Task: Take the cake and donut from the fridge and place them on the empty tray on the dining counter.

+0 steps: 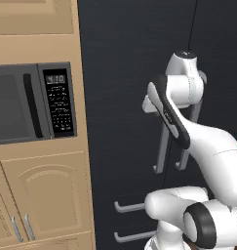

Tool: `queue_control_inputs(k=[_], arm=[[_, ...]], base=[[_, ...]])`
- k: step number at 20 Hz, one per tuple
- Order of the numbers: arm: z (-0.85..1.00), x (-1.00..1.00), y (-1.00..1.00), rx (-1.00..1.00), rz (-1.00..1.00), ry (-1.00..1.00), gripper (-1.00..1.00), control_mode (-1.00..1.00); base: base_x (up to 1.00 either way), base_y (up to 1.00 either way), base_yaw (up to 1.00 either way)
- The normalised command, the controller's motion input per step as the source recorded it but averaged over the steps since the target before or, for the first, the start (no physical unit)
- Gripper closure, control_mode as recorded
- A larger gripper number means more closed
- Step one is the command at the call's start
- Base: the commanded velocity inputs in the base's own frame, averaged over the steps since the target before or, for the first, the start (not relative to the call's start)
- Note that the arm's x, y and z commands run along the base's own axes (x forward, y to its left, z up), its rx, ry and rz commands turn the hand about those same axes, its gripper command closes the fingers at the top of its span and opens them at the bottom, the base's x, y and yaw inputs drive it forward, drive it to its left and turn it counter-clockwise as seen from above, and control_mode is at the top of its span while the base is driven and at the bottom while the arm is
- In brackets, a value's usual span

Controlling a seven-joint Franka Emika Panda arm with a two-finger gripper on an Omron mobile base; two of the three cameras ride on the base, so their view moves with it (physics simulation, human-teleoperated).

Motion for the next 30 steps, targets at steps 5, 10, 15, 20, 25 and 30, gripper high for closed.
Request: queue_control_inputs(k=[5,10,15,20,25,30], arm=[[0.01,-0.58,0.05,-0.01,0.01,-0.14,-1.0,-1.0],[0.0,-1.0,0.0,-0.01,0.0,-0.44,-1.0,-1.0],[0.0,-0.9,0.0,0.0,0.0,-0.33,-1.0,-1.0],[0.1,-0.84,0.0,0.0,-0.01,-0.16,-1.0,-1.0],[0.5,-0.7,0.0,-0.01,-0.03,-0.14,-1.0,-1.0],[0.04,-0.25,0.0,-0.01,0.0,-0.04,-1.0,-1.0]], base=[[0.0,0.0,0.0],[0.0,0.0,0.0],[0.0,0.0,0.0],[0.0,0.0,0.0],[0.0,0.0,0.0],[0.0,0.0,0.0]])
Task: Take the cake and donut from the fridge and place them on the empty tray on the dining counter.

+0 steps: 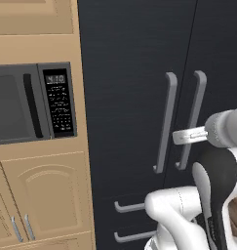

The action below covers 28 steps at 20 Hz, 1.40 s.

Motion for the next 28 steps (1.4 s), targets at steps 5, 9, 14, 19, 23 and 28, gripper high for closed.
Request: queue_control_inputs(k=[5,9,14,19,23,28], arm=[[0.02,-0.15,-0.19,0.0,0.0,0.01,-1.0,1.0],[0.0,0.0,0.0,0.0,0.0,0.0,-1.0,1.0],[0.0,0.0,0.0,0.0,0.0,0.0,-1.0,1.0],[0.0,0.0,0.0,0.0,0.0,0.0,-1.0,1.0],[0.0,0.0,0.0,0.0,0.0,0.0,-1.0,1.0],[0.0,0.0,0.0,0.0,0.0,0.0,-1.0,1.0]], base=[[-0.1,-0.11,0.0],[-0.78,-0.57,0.0],[-0.32,0.02,0.0],[-0.18,-0.15,0.0],[-0.56,-0.23,0.0],[-0.46,-0.05,0.0]])
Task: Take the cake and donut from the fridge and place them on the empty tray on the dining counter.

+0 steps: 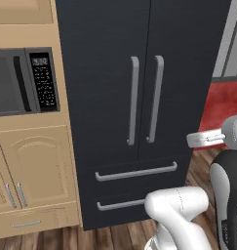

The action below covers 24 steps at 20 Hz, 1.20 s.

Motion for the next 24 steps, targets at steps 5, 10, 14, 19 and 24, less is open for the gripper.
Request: queue_control_inputs(k=[5,10,14,19,24], arm=[[0.0,0.0,0.0,0.0,0.0,0.0,-1.0,1.0],[0.0,0.0,0.0,0.0,0.0,0.0,-1.0,1.0],[0.0,0.0,0.0,0.0,0.0,0.0,-1.0,1.0],[0.0,0.0,0.0,0.0,0.0,0.0,-1.0,1.0],[0.0,0.0,0.0,0.0,0.0,0.0,-1.0,1.0]], base=[[0.25,-0.17,0.0],[0.43,-0.3,0.0],[0.0,-0.58,0.01],[-0.07,0.1,0.01],[-0.09,0.88,0.0]])
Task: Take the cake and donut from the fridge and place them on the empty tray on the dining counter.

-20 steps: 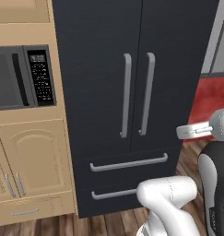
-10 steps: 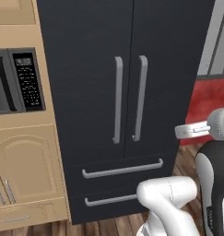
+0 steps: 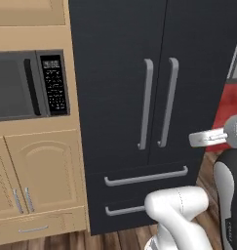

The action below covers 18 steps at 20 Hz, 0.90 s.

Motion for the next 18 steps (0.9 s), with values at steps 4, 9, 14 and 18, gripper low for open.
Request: queue_control_inputs(k=[4,9,14,18], arm=[[0.0,0.0,0.0,0.0,0.0,0.0,-1.0,1.0],[0.0,0.0,0.0,0.0,0.0,0.0,-1.0,1.0],[0.0,0.0,0.0,0.0,0.0,0.0,-1.0,1.0],[0.0,0.0,0.0,0.0,0.0,0.0,-1.0,1.0]], base=[[0.0,0.11,0.0],[-0.64,0.0,0.0],[-0.28,0.05,0.0],[0.71,-0.17,0.0]])
